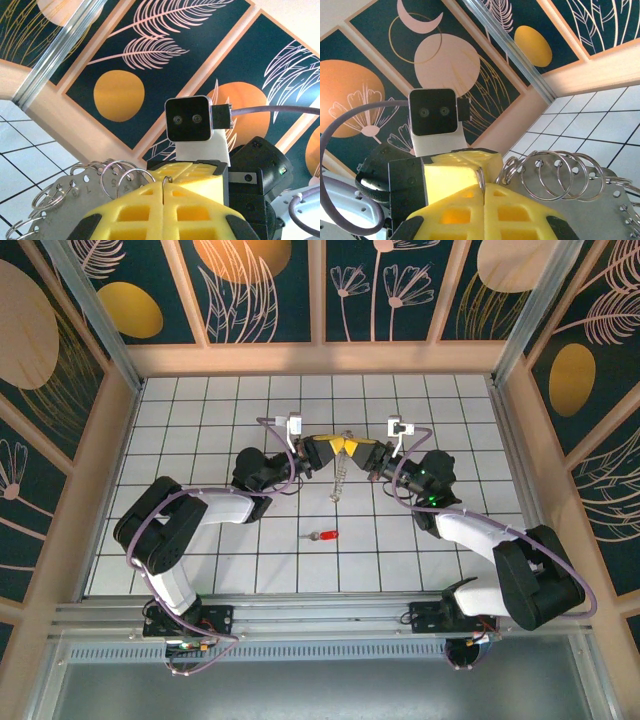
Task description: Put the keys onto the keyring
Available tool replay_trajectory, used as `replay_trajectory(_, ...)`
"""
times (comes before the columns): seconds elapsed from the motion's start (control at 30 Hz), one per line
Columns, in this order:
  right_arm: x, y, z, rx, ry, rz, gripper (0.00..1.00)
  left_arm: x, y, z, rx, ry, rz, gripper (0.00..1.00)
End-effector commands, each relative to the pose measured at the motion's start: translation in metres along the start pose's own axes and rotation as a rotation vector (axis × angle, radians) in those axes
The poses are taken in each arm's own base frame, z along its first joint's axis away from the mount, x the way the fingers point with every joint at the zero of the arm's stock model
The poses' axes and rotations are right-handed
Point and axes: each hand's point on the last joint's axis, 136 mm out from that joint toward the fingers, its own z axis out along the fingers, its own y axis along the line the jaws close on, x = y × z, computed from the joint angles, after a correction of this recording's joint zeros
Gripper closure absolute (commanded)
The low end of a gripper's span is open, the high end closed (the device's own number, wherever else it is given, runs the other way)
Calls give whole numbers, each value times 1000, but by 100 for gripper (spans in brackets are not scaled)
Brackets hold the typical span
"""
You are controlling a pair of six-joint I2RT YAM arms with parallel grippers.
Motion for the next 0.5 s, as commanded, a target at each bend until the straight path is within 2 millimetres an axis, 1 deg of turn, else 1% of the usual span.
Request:
replay_trajectory(0.0, -15, 29, 9, -89, -10, -79, 100, 6, -15, 8, 38, 45, 37, 100)
replay_trajectory(0.03, -16, 29, 9, -85, -8, -78, 100, 5, -16, 8, 36, 42, 42, 100)
replay_trajectory(0.07, -18, 28, 8, -75, -13, -80, 92, 4, -15, 7, 29, 38, 48, 100)
replay_trajectory(0.13, -23, 26, 4, -46, -28, -89, 69, 6, -11, 7, 10, 45, 55, 100)
replay_trajectory(0.17, -27, 25, 0, -32, -39, -92, 61, 0, -18, 7, 15, 39, 77, 100)
replay_trajectory(0.2, -32, 25, -6, -15, -57, -96, 55, -2, -20, 7, 11, 40, 96, 100)
replay_trajectory(0.23, -37, 24, -12, 4, -71, -99, 51, -4, -22, 7, 7, 43, 115, 100)
replay_trajectory(0.33, -50, 14, -31, 104, -115, -94, 46, -11, -30, 7, -4, 47, 189, 100)
replay_trajectory(0.4, -54, 4, -42, 178, -128, -86, 45, -17, -36, 8, -5, 50, 250, 100)
replay_trajectory(0.47, -53, -5, -52, 240, -141, -77, 45, -23, -44, 9, -1, 51, 313, 100)
